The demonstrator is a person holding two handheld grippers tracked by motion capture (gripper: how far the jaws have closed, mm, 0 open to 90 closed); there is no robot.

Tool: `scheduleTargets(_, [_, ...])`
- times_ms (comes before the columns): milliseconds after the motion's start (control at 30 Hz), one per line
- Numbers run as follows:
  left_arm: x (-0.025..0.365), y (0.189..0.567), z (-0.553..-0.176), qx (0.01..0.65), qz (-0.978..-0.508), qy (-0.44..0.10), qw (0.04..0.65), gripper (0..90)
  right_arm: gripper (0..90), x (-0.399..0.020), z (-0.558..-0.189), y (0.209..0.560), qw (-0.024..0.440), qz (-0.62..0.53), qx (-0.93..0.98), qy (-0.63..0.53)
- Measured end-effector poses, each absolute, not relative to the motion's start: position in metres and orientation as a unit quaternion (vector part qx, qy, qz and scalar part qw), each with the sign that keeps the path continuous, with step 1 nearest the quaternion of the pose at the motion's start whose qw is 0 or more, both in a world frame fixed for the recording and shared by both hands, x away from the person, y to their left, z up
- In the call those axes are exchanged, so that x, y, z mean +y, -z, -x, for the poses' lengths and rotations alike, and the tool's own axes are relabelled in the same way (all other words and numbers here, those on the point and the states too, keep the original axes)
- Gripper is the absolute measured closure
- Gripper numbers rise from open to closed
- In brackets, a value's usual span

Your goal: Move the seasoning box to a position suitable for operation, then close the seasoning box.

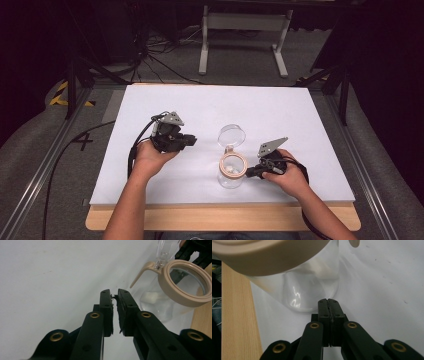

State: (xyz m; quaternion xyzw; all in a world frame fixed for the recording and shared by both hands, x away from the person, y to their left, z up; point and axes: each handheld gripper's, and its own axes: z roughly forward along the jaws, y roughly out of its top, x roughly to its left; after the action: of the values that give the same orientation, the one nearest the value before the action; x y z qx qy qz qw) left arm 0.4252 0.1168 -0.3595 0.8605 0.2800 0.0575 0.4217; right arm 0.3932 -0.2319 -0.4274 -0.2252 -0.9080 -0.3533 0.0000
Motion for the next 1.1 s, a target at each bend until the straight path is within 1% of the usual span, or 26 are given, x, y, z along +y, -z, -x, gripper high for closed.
scheduleTargets(133, [0.115,0.359,-0.426,0.272,-0.866,-0.051,0.417,89.1,90.0,-0.228,-0.390,0.428,0.003,0.223,-0.910,0.351])
scheduleTargets(500, [0.103,0.356,-0.429,0.272,-0.862,-0.054,0.425,89.6,89.6,-0.225,-0.382,0.428,0.006,0.219,-0.913,0.343])
scheduleTargets(567, [0.101,0.356,-0.429,0.274,-0.860,-0.056,0.426,89.5,89.8,-0.231,-0.381,0.421,-0.007,0.227,-0.911,0.345])
scheduleTargets(600, [0.097,0.355,-0.429,0.277,-0.857,-0.067,0.430,89.5,89.8,-0.234,-0.380,0.417,-0.010,0.234,-0.906,0.352])
scheduleTargets(633, [0.097,0.355,-0.429,0.277,-0.857,-0.067,0.430,89.4,89.8,-0.237,-0.380,0.412,-0.014,0.238,-0.902,0.360])
scheduleTargets(667, [0.093,0.353,-0.431,0.287,-0.848,-0.078,0.440,89.4,89.8,-0.239,-0.379,0.407,-0.016,0.241,-0.897,0.369])
scheduleTargets(733, [0.091,0.352,-0.432,0.296,-0.842,-0.074,0.445,89.5,90.0,-0.242,-0.378,0.403,-0.022,0.244,-0.893,0.377])
scheduleTargets(800, [0.084,0.352,-0.433,0.295,-0.840,-0.060,0.452,89.6,90.0,-0.246,-0.373,0.389,-0.033,0.248,-0.881,0.401])
scheduleTargets(833, [0.082,0.353,-0.433,0.296,-0.839,-0.063,0.453,89.5,90.0,-0.246,-0.372,0.385,-0.036,0.245,-0.878,0.410])
scheduleTargets(967, [0.080,0.354,-0.435,0.296,-0.831,-0.047,0.469,89.6,90.0,-0.244,-0.368,0.374,-0.037,0.242,-0.867,0.434])
scheduleTargets(1000, [0.078,0.355,-0.435,0.298,-0.824,-0.036,0.480,89.6,90.0,-0.242,-0.367,0.371,-0.036,0.241,-0.864,0.440])
scheduleTargets(1100, [0.072,0.357,-0.435,0.297,-0.823,-0.034,0.484,89.5,90.0,-0.236,-0.364,0.364,-0.032,0.240,-0.855,0.459])
